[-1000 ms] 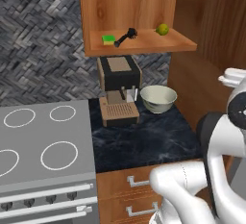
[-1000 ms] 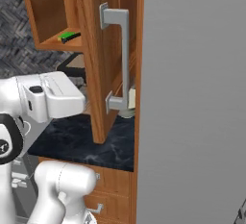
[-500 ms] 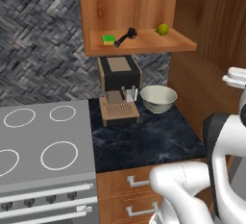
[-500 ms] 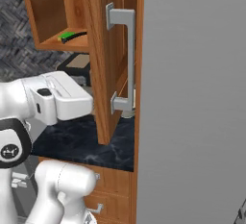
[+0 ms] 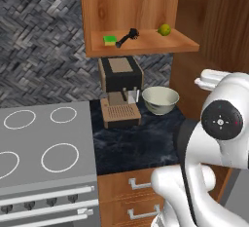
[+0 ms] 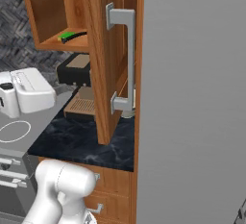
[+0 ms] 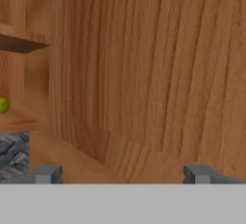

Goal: Pick the dish brush and sponge from the cabinet and place them on the counter.

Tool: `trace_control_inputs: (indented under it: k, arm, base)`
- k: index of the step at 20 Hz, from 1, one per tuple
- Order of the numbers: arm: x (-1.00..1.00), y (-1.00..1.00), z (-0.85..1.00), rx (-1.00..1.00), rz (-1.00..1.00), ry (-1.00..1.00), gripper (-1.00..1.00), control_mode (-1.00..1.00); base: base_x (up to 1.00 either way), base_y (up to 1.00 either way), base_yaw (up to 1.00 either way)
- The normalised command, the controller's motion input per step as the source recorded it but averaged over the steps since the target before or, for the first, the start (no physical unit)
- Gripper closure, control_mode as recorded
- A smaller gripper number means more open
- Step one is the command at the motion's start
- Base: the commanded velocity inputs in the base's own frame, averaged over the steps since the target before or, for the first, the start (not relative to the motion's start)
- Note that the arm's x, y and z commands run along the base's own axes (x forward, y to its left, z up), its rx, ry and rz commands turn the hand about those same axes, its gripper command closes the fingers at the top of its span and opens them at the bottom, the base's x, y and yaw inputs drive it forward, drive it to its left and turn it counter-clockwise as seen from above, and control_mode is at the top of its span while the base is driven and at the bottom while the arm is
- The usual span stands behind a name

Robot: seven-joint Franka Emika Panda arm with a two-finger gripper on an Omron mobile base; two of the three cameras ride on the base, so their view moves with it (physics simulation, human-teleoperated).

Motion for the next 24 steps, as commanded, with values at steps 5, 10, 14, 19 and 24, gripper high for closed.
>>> trace_control_inputs:
  k: [5, 10, 14, 19, 24]
  arm:
    - [-0.06, 0.36, 0.06, 0.02, 0.03, 0.0, -1.0, -1.0]
    - [-0.01, 0.03, 0.02, 0.13, 0.09, 0.0, -1.0, -1.0]
    - [0.0, 0.0, 0.0, 0.18, 0.09, 0.0, -1.0, -1.0]
    - [0.0, 0.0, 0.0, 0.16, 0.08, 0.0, -1.0, -1.0]
    - [0.05, 0.0, 0.01, 0.11, 0.06, 0.0, -1.0, -1.0]
  base:
    - [0.0, 0.0, 0.0]
    - [0.0, 0.0, 0.0]
    - [0.0, 0.0, 0.0]
    - [0.0, 0.0, 0.0]
    - [0.0, 0.0, 0.0]
